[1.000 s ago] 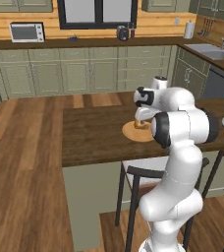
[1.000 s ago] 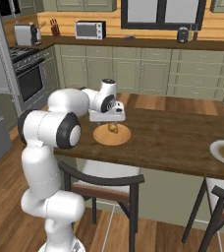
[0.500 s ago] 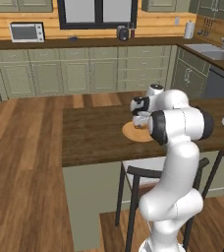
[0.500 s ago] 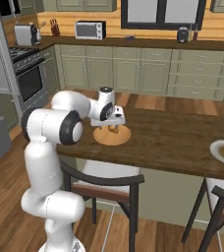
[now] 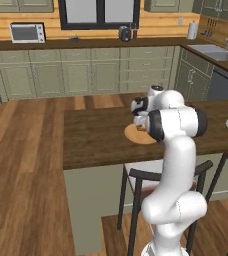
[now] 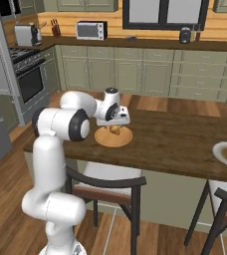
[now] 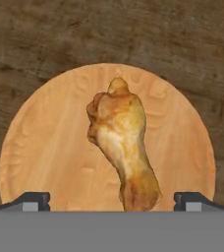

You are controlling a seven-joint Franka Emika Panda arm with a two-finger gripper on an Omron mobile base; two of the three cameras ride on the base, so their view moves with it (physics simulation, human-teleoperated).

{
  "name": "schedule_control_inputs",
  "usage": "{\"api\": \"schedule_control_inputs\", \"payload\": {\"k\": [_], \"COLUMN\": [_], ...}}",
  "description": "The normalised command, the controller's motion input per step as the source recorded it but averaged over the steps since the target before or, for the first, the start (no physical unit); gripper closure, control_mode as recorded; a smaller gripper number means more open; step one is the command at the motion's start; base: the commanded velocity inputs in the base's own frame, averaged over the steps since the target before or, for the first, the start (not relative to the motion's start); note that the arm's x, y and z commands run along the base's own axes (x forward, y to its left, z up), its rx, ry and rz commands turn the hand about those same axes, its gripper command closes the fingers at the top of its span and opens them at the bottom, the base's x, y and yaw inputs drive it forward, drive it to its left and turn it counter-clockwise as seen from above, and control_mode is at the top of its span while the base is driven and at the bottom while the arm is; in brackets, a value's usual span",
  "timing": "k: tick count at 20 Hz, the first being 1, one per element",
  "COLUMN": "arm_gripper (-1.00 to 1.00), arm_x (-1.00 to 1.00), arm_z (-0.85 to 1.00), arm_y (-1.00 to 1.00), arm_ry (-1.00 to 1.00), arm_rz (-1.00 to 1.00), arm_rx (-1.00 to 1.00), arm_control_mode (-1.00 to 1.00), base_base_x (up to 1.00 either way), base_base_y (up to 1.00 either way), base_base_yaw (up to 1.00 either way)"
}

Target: Pick the chicken drumstick and garlic from their plates and place them in the bowl. Then put the bowl in the fridge.

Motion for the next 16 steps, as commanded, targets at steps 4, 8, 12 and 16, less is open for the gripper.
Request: {"api": "schedule_control_inputs", "payload": {"k": [4,8,12,16], "arm_gripper": [-1.00,-1.00,-1.00,-1.00], "arm_x": [0.41,0.36,0.08,0.00], "arm_z": [-0.28,-0.28,-0.26,-0.21], "arm_y": [0.00,0.00,0.00,0.00], "arm_ry": [0.00,0.00,0.00,0.00], "arm_rz": [0.02,0.03,0.04,0.04], "arm_rx": [0.00,0.00,0.00,0.00], "arm_control_mode": [-1.00,-1.00,-1.00,-1.00], "base_base_x": [0.00,0.00,0.00,0.00], "base_base_y": [0.00,0.00,0.00,0.00], "base_base_yaw": [0.00,0.00,0.00,0.00]}}
